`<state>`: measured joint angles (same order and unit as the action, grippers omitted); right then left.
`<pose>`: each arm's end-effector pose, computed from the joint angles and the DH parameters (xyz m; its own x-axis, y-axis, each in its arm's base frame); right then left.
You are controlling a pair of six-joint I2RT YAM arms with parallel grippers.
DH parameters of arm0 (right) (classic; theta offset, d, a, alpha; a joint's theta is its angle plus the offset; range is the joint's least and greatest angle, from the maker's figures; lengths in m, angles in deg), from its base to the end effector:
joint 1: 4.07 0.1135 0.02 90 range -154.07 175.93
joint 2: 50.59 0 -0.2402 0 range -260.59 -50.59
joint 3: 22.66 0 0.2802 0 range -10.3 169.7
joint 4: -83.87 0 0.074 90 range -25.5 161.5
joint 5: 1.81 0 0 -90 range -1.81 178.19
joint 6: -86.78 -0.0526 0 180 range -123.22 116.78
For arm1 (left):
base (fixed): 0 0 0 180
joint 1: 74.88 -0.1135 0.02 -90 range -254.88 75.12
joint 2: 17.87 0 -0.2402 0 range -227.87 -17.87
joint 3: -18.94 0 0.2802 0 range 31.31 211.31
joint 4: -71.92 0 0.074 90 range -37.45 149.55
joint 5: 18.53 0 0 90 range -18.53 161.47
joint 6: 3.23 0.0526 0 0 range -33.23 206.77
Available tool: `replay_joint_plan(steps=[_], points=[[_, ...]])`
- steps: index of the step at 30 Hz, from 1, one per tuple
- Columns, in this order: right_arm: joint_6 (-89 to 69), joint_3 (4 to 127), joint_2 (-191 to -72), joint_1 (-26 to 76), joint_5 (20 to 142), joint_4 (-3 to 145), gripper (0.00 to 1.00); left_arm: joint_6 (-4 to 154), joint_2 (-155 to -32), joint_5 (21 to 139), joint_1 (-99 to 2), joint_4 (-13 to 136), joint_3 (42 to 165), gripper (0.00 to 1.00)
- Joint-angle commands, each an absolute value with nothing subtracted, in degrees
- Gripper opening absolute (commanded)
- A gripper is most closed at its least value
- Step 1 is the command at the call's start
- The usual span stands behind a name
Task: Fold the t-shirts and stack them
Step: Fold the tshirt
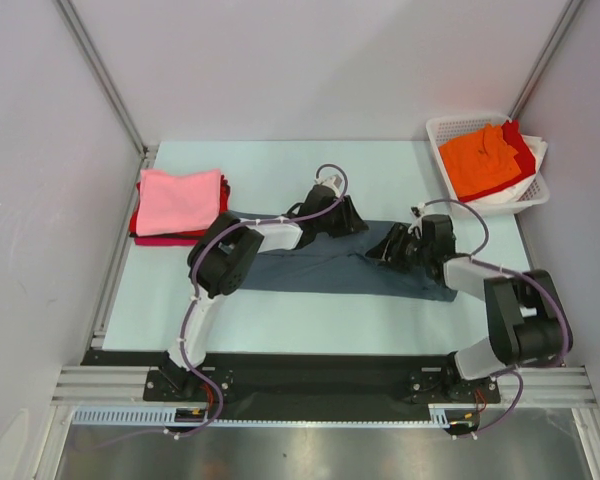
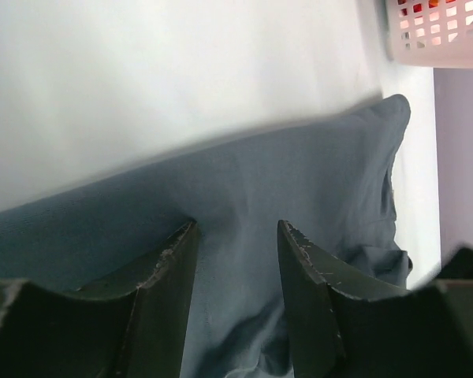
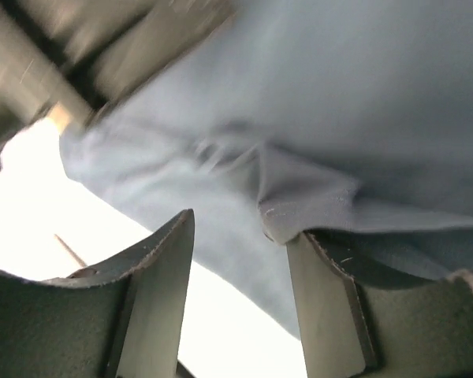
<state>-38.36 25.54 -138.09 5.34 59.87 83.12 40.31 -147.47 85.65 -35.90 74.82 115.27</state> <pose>0.3101 0.0767 0.0986 -0.8081 0.3797 -0.4503 -0.0453 0.7222 0.6902 0.3924 -0.3341 0.0817 -0.8319 -0.2309 -0.5046 0.2484 0.6581 -0.7107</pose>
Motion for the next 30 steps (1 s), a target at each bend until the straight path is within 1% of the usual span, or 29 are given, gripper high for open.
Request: replay_joint_plan(steps=[1,3,4,7,8,9,12,17,20,22,25,27,30], points=[[-41.4,23.0,-127.4,8.9,56.5,82.8,0.54,40.2,-148.9,86.3,-35.6,74.7,117.5,0.51],[-41.5,22.0,-122.9,11.6,57.5,79.3,0.55,40.4,-148.6,86.2,-35.6,74.7,117.5,0.51],[-41.8,21.9,-119.1,11.9,57.4,78.5,0.56,40.4,-148.6,86.3,-35.6,74.6,117.6,0.51],[-41.7,22.7,-113.8,11.8,58.2,73.9,0.57,40.8,-147.9,86.2,-35.6,74.5,117.4,0.5],[-41.5,23.1,-111.1,11.8,58.7,72.5,0.59,41.1,-147.8,86.1,-35.6,74.4,117.4,0.51],[-41.4,23.7,-110.0,11.7,59.4,69.1,0.64,41.2,-147.7,86.2,-35.6,74.4,117.4,0.51],[-40.8,26.0,-107.6,11.8,60.9,64.3,0.73,41.9,-147.1,86.2,-35.6,74.0,117.4,0.51],[-41.0,26.4,-106.0,11.8,64.0,60.7,0.72,42.9,-145.9,87.2,-35.6,73.9,117.2,0.51],[-39.5,25.8,-106.1,11.5,68.5,60.0,0.72,43.3,-145.2,88.5,-35.6,73.9,116.8,0.51],[-37.6,26.6,-107.4,10.5,72.9,59.2,0.7,43.3,-144.3,89.2,-35.5,74.2,115.7,0.51],[-35.7,27.0,-110.9,5.4,73.3,60.9,0.64,43.3,-141.1,89.2,-35.2,75.5,113.2,0.51],[-35.7,26.6,-113.2,0.5,70.5,64.3,0.62,43.3,-139.1,89.3,-35.0,75.6,112.3,0.51],[-35.6,26.2,-118.0,-3.6,69.7,68.6,0.62,43.4,-137.1,88.8,-33.8,75.5,112.3,0.51]])
